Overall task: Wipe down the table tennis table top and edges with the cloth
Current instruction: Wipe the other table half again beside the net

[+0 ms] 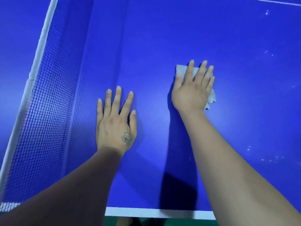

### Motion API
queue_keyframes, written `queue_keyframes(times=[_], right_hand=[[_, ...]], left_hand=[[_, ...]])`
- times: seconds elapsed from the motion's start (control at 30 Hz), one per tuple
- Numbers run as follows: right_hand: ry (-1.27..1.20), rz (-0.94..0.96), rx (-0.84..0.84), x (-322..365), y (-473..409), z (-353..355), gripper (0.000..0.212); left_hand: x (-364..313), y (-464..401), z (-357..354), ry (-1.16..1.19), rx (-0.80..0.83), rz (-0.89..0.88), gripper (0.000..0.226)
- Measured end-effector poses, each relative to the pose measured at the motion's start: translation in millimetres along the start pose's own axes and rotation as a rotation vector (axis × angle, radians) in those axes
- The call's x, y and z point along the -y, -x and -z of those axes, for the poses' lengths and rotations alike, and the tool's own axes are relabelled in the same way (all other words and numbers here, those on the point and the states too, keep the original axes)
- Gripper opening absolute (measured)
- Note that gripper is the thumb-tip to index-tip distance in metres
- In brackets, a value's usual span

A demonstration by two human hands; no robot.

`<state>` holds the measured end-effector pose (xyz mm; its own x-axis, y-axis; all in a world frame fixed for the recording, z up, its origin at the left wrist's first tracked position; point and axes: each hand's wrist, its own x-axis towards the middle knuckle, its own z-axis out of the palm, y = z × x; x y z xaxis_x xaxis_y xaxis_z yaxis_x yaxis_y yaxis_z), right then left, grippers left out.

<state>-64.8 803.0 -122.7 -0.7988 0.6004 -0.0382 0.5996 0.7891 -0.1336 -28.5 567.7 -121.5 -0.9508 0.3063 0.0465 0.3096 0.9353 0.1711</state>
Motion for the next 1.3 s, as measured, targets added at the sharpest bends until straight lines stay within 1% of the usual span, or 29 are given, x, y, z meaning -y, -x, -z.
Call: queue_keyframes(times=[0.1,0.23,0.3,0.37,0.43,0.53,0.67,0.77,0.87,0.9,0.97,1.1,1.2,1.3], right_hand=[[-0.007,0.08,0.013,38.1,-4.1,-5.2,0.068],[-0.03,0.271,-0.002,75.2,32.6,-11.1,0.065],[-0.063,0.352,0.004,75.7,59.8,-12.6,0.064],[-0.087,0.397,0.02,61.1,89.2,-10.9,0.062],[-0.086,0.395,0.033,36.8,119.5,-7.6,0.061],[-0.065,0.312,0.044,-9.4,142.5,-2.2,0.062],[-0.043,0.152,0.027,-50.7,117.7,4.1,0.064],[-0.047,0.055,0.014,-45.6,77.4,3.0,0.067],[-0.041,-0.022,0.004,-7.9,46.2,-1.5,0.072],[-0.043,-0.023,0.001,6.7,42.6,-3.1,0.072],[-0.033,0.034,0.009,32.9,47.6,-6.3,0.071],[-0.055,0.191,0.028,56.0,100.0,-9.3,0.068],[-0.108,0.262,0.048,44.1,153.3,-9.8,0.064],[-0.116,0.352,0.076,11.4,201.6,-5.7,0.061]], left_hand=[[-1.1,-0.1,-0.6,0.009,-0.035,0.0,0.058],[-0.7,-0.3,-1.6,0.03,-0.048,0.008,0.059],[-0.1,-0.9,-2.7,0.029,-0.049,0.001,0.059],[-0.5,-1.0,-2.9,0.028,-0.048,-0.007,0.057],[-0.5,-0.1,-2.1,0.022,-0.053,-0.008,0.056],[-1.3,-0.6,-2.2,0.018,-0.053,-0.005,0.058],[-1.4,-0.5,-0.7,0.021,-0.035,0.003,0.059],[-1.7,0.0,0.2,0.014,-0.038,0.004,0.059],[-1.1,0.3,-0.2,-0.005,-0.045,-0.001,0.058],[-0.8,0.3,-0.2,-0.007,-0.046,-0.005,0.058],[0.2,0.4,-0.9,-0.004,-0.049,-0.01,0.058],[-0.8,-0.1,-1.4,0.01,-0.042,-0.004,0.059],[-1.0,0.1,-1.5,0.012,-0.036,0.005,0.059],[-0.1,1.7,-1.2,0.003,-0.038,-0.012,0.058]])
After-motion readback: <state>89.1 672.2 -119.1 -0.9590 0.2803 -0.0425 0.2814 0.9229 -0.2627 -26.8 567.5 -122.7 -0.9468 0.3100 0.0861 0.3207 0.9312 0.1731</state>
